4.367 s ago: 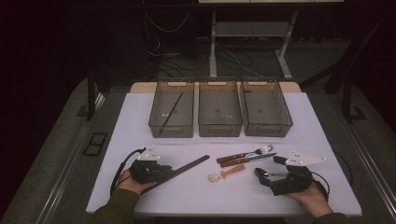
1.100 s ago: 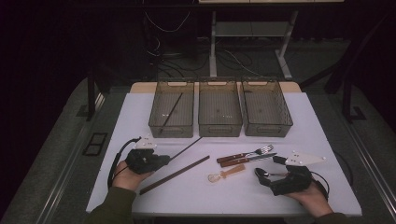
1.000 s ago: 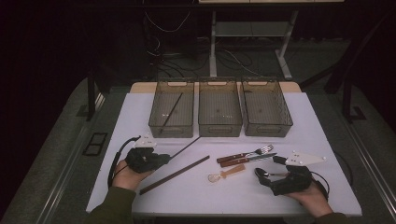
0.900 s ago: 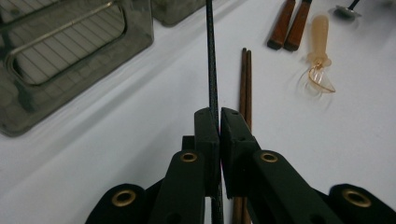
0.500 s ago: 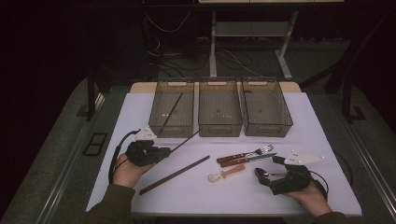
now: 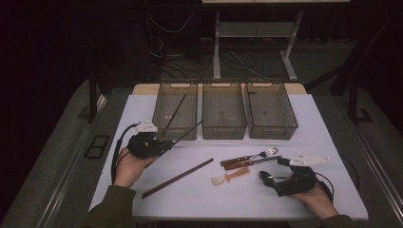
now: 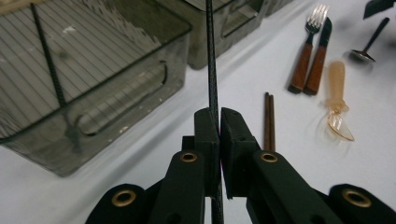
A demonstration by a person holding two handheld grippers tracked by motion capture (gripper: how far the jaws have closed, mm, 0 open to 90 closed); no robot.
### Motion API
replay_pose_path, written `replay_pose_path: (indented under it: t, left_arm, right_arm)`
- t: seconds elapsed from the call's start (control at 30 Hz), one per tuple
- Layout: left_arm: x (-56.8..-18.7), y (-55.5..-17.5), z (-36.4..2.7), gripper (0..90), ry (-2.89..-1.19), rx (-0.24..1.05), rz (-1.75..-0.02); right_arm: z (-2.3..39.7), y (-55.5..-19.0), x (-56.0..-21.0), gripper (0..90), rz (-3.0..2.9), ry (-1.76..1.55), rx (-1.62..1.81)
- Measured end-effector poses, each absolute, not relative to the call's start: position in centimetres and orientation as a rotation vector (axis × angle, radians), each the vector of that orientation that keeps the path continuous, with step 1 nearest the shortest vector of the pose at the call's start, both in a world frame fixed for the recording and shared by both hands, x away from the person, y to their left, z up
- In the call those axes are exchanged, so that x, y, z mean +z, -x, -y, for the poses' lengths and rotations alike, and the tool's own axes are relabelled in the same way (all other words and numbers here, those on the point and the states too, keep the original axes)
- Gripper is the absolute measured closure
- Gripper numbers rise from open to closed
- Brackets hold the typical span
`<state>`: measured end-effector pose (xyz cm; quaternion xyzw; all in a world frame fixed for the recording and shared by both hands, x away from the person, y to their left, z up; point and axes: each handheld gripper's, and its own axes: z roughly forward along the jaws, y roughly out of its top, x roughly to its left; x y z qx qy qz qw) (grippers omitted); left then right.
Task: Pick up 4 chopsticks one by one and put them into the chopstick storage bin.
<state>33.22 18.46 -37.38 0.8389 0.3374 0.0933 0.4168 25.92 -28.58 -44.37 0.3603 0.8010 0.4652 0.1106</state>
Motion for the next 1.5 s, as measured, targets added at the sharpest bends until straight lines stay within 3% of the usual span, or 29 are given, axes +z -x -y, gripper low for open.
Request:
replay_pose_path:
  t: [1.5]
  left_arm:
    - [-35.0, -43.1, -16.8, 86.0, -2.08, 0.326, -1.012]
  right_arm:
    - [28.6, -25.5, -44.1, 1.1, -2.345, -1.052, 1.389]
